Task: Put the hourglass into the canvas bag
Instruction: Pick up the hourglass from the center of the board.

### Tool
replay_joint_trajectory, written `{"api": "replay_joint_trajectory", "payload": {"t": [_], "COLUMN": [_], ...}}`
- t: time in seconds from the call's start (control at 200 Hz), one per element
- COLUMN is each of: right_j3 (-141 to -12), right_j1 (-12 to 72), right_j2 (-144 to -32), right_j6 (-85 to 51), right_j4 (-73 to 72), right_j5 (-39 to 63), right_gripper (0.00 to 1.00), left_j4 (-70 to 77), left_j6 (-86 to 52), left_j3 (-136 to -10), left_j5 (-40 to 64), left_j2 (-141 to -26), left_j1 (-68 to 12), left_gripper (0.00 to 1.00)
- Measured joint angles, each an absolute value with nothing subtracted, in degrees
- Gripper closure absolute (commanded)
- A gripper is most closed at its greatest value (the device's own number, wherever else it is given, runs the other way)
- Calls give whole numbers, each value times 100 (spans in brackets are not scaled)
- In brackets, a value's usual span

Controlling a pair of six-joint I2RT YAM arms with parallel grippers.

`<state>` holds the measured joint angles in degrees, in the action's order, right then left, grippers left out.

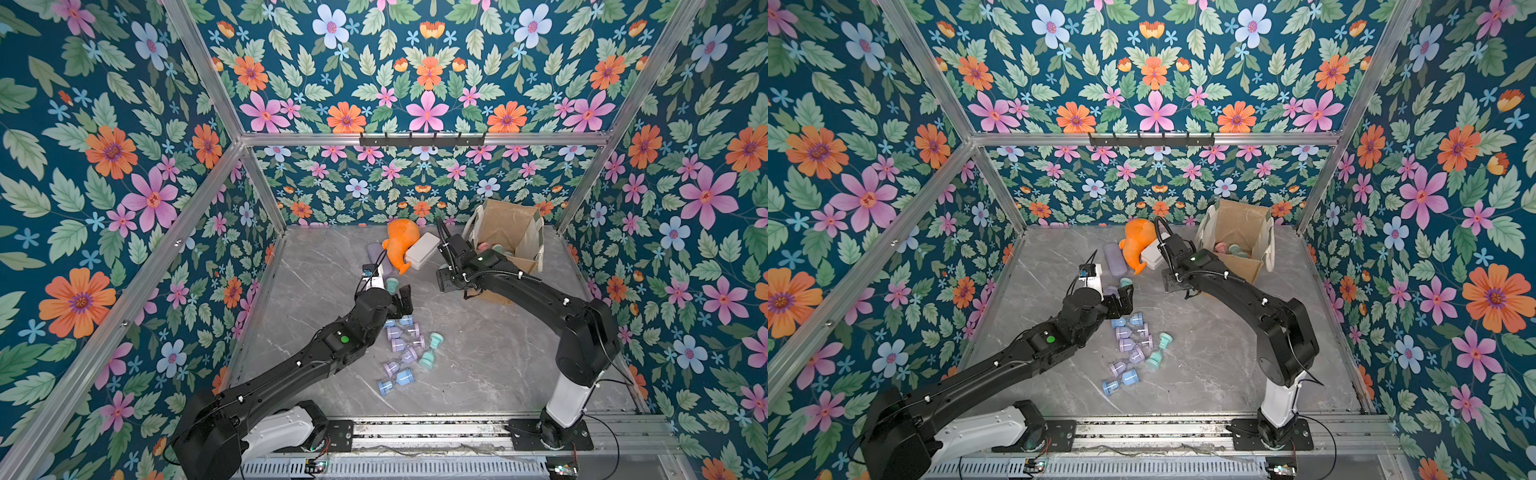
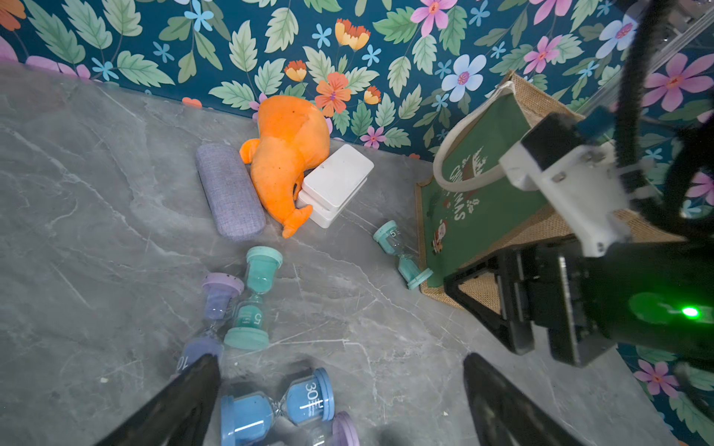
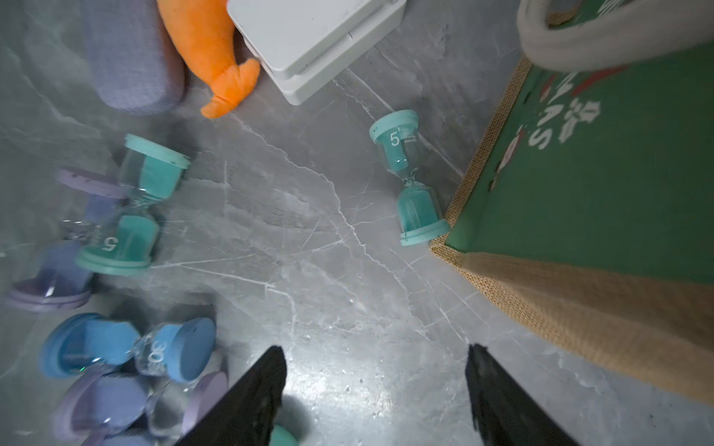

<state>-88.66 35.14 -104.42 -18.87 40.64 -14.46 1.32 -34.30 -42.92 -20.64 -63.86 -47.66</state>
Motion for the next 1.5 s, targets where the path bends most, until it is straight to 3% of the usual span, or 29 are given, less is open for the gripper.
{"api": "replay_joint_trajectory", "payload": {"t": [0.77, 1.505], "right_j3": [-9583, -9614], "right_j1": [2943, 2945], "right_j2": [-12374, -12650], "right_j6": [-1592, -1614], "right_j4": [3605, 3334], "right_j5": [-1653, -1225], "right_gripper": [23, 46], "left_j4": [390, 386], "left_j6": [-3586, -3586], "left_j3": [-4375, -4377], "left_j5": [-1890, -1892], "left_j2": [-6866, -6829], "left_j1": [-4764, -4764], "left_gripper": [0, 0]}}
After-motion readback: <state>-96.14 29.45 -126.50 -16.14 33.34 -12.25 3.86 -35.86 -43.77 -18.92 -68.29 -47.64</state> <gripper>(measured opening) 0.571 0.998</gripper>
